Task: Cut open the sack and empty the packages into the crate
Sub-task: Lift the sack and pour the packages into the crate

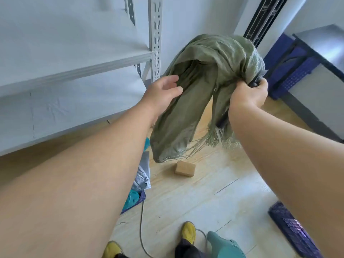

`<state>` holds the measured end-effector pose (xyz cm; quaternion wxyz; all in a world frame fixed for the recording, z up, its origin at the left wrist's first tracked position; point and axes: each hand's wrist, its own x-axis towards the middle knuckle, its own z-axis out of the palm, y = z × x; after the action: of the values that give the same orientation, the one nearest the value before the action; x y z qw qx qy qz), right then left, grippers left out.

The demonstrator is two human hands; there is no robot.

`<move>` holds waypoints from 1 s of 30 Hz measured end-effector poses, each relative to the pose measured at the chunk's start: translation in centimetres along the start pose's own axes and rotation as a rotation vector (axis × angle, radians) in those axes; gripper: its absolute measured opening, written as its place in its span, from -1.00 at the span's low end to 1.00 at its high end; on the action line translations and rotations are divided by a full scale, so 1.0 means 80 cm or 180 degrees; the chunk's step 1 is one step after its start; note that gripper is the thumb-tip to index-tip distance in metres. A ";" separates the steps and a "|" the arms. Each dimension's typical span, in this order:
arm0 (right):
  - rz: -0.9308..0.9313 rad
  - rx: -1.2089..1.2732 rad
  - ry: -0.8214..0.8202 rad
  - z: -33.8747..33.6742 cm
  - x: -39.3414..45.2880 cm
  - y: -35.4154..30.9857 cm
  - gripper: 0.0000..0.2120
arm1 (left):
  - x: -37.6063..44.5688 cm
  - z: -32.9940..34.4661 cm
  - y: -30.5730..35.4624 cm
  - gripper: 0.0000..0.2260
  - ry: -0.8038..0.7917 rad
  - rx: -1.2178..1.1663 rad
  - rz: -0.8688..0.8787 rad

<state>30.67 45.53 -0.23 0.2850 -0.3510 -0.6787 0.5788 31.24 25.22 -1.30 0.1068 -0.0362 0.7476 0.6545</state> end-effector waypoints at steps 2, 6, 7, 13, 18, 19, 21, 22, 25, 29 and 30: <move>0.0006 -0.0037 0.0040 0.008 0.016 0.014 -0.81 | 0.007 -0.002 -0.025 -0.65 0.0086 0.0111 -0.0171; -0.0014 -0.0159 0.0018 0.034 0.029 0.062 -0.77 | 0.025 -0.005 -0.088 -0.70 0.0112 0.0284 -0.0390; -0.0022 -0.0191 -0.0018 0.041 0.030 0.080 -0.78 | 0.031 -0.003 -0.106 -0.72 0.0125 0.0306 -0.0428; -0.0155 -0.0634 -0.0181 0.076 0.035 0.218 -0.84 | 0.067 0.029 -0.245 -0.77 -0.0061 0.0393 -0.0690; -0.0158 -0.0817 -0.0125 0.101 0.045 0.351 -0.86 | 0.097 0.071 -0.382 -0.73 -0.0274 0.0449 -0.0862; -0.0151 -0.0842 -0.0118 0.105 0.046 0.379 -0.86 | 0.102 0.080 -0.410 -0.71 -0.0269 0.0446 -0.0886; -0.0127 -0.0860 -0.0121 0.113 0.046 0.439 -0.85 | 0.111 0.097 -0.464 -0.69 -0.0234 0.0460 -0.0908; -0.0105 -0.0852 -0.0128 0.116 0.044 0.469 -0.85 | 0.115 0.105 -0.490 -0.67 -0.0211 0.0498 -0.0920; -0.0049 -0.0822 -0.0113 0.124 0.042 0.551 -0.84 | 0.125 0.124 -0.562 -0.63 -0.0091 0.0577 -0.0930; -0.0109 -0.0765 -0.0158 0.139 0.045 0.635 -0.91 | 0.148 0.142 -0.632 -0.59 0.0070 0.0732 -0.0894; -0.0170 -0.0769 -0.0197 0.144 0.046 0.652 -0.92 | 0.156 0.145 -0.645 -0.59 0.0116 0.0764 -0.0866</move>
<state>27.00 46.12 -53.64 0.2348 -0.3465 -0.7610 0.4956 30.42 30.50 -55.37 0.1844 -0.1358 0.8104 0.5392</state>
